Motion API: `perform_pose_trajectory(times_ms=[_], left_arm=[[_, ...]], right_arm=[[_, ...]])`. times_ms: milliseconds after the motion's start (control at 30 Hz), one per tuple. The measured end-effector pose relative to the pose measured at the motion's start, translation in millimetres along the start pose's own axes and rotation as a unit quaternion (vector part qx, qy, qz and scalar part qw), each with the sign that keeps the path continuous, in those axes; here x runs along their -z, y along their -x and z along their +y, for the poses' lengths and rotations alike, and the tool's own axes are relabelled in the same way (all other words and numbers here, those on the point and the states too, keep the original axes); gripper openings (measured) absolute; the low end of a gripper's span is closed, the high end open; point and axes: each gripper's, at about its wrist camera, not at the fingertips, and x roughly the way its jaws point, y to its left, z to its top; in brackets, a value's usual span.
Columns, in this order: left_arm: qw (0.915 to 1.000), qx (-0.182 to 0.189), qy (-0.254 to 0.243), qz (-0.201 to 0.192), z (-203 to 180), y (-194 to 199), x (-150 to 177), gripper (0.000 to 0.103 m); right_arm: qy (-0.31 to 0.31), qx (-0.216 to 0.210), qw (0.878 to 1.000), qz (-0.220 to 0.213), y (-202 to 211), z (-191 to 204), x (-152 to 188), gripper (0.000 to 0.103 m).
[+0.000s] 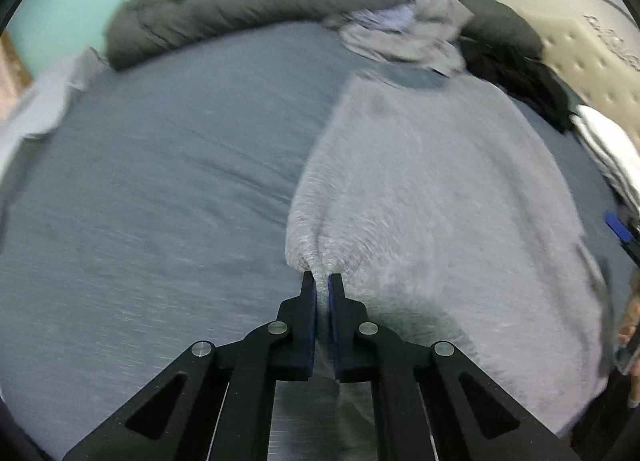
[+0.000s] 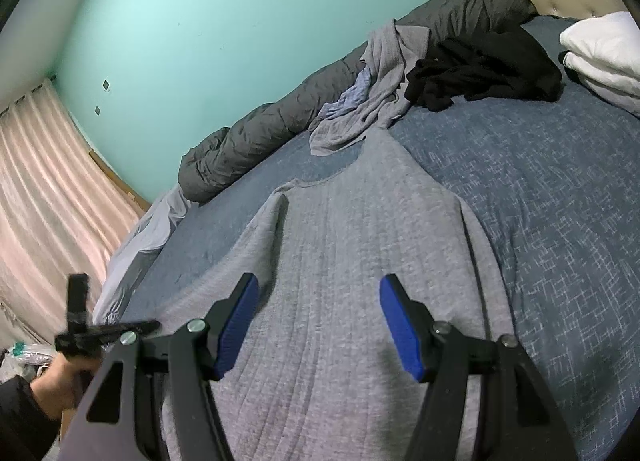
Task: Fold clothes
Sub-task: 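Grasp the sweatshirt hem with the left tool and pull it straight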
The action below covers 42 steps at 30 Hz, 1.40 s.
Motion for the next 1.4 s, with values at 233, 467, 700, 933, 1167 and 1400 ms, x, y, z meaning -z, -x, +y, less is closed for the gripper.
perform_pose_trajectory(times_ms=[233, 467, 700, 933, 1167, 1400], left_arm=[[0.9908, -0.135, 0.002, -0.008, 66, 11, -38, 0.006], [0.9884, -0.148, 0.031, 0.005, 82, -11, -51, 0.013], [0.9911, -0.091, 0.097, 0.007, 102, -3, -13, 0.051], [0.9875, -0.042, 0.14, 0.06, 97, -37, 49, 0.051], [0.9856, -0.011, 0.13, 0.107, 62, -71, 81, 0.052], [0.9863, -0.026, 0.111, 0.119, 50, -87, 91, 0.051]], right_arm=[[-0.002, 0.002, 1.0, -0.005, 2, -1, 0, 0.064], [0.004, 0.007, 1.0, 0.003, -3, 1, 3, 0.064], [0.005, 0.008, 1.0, 0.003, -4, 2, 3, 0.064], [0.008, 0.009, 1.0, 0.006, -4, 7, 6, 0.064], [0.01, 0.008, 1.0, 0.011, -8, 10, 9, 0.064], [0.011, 0.009, 1.0, 0.007, -7, 10, 9, 0.064]])
